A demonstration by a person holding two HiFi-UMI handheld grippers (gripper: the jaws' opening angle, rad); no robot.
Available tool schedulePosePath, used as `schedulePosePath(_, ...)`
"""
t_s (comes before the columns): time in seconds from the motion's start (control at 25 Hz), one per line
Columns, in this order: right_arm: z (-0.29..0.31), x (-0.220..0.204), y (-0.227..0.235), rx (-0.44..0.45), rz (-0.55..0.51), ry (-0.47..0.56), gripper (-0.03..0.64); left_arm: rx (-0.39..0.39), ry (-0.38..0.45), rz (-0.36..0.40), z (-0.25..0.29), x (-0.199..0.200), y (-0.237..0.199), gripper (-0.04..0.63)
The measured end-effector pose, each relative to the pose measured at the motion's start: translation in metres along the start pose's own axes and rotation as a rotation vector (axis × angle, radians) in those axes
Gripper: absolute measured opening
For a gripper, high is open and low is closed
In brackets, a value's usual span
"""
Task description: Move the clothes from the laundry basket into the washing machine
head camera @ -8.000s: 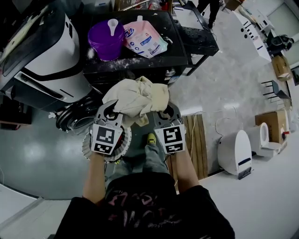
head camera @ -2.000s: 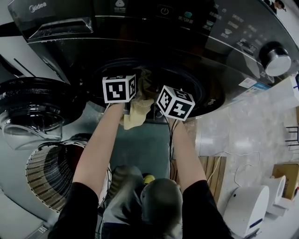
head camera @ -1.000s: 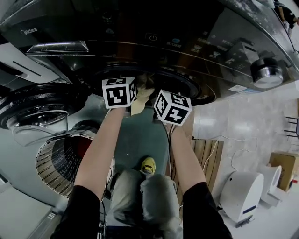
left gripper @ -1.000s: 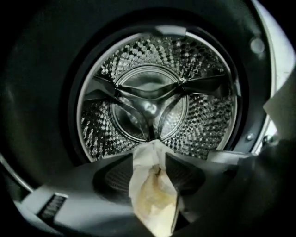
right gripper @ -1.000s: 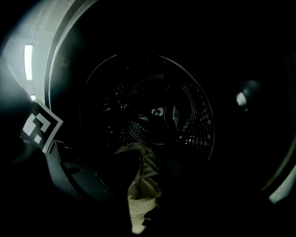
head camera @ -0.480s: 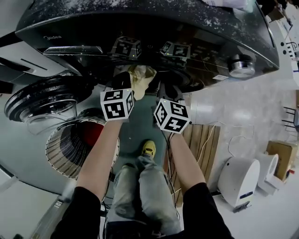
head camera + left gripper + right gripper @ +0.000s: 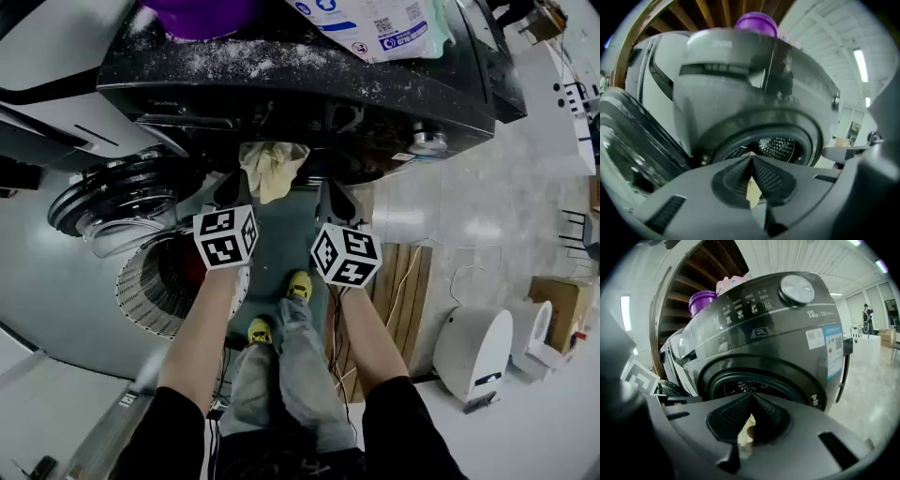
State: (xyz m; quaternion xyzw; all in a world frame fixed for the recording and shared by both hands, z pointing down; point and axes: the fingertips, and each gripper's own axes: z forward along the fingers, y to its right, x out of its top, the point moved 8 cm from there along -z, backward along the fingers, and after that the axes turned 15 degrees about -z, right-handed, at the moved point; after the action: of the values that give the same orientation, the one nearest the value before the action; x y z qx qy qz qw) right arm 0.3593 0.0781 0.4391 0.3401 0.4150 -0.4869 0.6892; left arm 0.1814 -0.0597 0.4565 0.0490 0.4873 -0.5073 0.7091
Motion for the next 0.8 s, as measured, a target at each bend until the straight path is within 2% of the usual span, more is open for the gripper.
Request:
schedulePosePath(0.12, -0.024, 0.022, -0.006, 0.006, -0.001, 0.004, 0.005, -0.007, 0.022, -0.017, -0.029, 0.019, 0.009, 0.011)
schedulePosePath(0.4, -0.078, 0.079, -0.012, -0.001, -0.030, 0.020, 0.005, -0.051, 0.061, 0.031, -0.095, 0.066, 0.039, 0.011)
schedulePosePath(0.64, -0.126, 0.116, -0.024, -0.008, -0.045, 0.046, 0.005, -0.070, 0.101, 0.010, -0.147, 0.090, 0.058, 0.011)
schedulePosePath(0.8, -0.150, 0.139, -0.033, -0.017, -0.056, 0.062, 0.005, -0.089, 0.134, 0.030, -0.178, 0.109, 0.066, 0.011)
